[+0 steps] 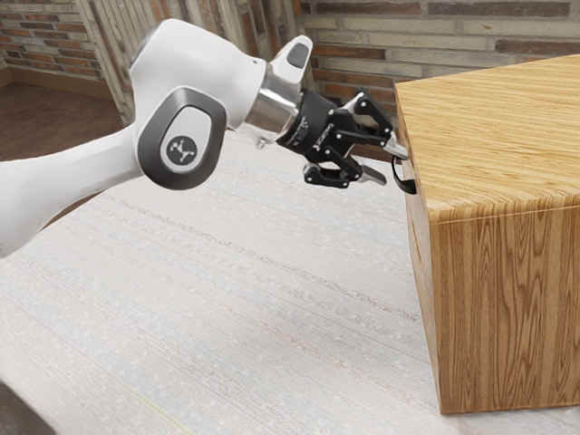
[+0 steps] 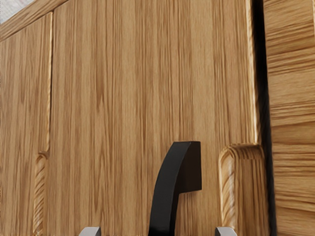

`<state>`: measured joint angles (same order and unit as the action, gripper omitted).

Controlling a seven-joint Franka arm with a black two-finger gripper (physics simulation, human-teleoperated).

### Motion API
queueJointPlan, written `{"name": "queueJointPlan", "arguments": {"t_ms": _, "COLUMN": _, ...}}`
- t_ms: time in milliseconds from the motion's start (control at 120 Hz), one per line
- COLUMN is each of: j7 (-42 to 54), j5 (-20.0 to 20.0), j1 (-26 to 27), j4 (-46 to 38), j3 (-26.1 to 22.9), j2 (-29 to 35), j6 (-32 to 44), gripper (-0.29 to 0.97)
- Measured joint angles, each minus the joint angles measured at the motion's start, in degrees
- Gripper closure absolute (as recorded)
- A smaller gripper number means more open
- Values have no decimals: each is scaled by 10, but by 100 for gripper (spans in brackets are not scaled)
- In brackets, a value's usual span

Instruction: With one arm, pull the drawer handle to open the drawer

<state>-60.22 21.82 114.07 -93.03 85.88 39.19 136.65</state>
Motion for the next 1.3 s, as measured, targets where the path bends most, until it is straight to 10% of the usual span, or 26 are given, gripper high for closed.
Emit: {"name": "queueJointPlan", "arguments": {"t_ms": 1300, "j7": -12, "j5": -17, "j1": -6, "j4": -18, "j3": -5, "j2": -10, "j6": -33, "gripper": 55}}
